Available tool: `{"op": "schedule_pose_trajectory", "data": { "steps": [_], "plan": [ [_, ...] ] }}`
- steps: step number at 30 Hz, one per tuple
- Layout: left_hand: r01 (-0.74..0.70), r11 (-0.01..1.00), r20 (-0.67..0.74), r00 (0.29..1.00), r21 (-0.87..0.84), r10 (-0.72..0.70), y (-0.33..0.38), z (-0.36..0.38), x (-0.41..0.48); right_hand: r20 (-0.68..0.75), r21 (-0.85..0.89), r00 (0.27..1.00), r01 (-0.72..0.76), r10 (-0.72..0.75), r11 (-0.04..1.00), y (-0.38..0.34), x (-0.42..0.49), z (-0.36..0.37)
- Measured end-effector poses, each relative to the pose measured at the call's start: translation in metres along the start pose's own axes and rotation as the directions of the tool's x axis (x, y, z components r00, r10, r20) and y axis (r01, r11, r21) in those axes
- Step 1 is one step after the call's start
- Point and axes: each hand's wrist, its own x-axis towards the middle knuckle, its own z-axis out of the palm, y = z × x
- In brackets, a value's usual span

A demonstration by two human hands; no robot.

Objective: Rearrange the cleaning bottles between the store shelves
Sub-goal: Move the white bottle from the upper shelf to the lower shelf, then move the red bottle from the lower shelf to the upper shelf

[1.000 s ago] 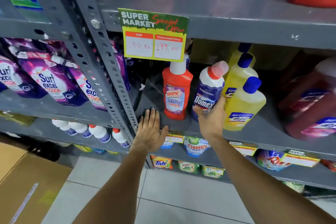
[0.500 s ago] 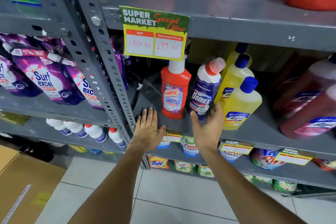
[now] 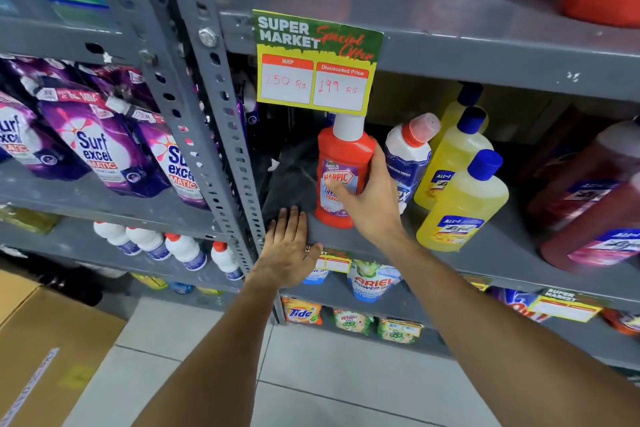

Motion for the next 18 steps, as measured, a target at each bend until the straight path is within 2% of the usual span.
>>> {"op": "schedule_pose_trajectory", "data": {
  "steps": [5,12,16,18],
  "plan": [
    [0.016,1.000,0.012,1.000,-0.009,-0.016,0.002,0.000,0.001,0.021,0.002,0.996,-0.092,0.092,0.996,-0.001,0.012,0.002],
    [0.054,0.998,0.056,0.997,-0.038,-0.051,0.004,-0.005,0.007,0.033,0.067,0.998,-0.063,0.061,0.996,0.001,-0.005,-0.007],
    [0.040,0.998,-0.005,0.999,-0.056,-0.041,0.007,-0.011,-0.004,0.059,0.085,0.998,-0.013,0.008,0.996,-0.004,-0.027,-0.026],
    [0.013,0.998,-0.098,0.995,-0.068,-0.020,0.011,-0.012,-0.019,0.102,0.079,0.994,0.029,-0.037,0.996,-0.010,-0.038,-0.038]
  ]
}}
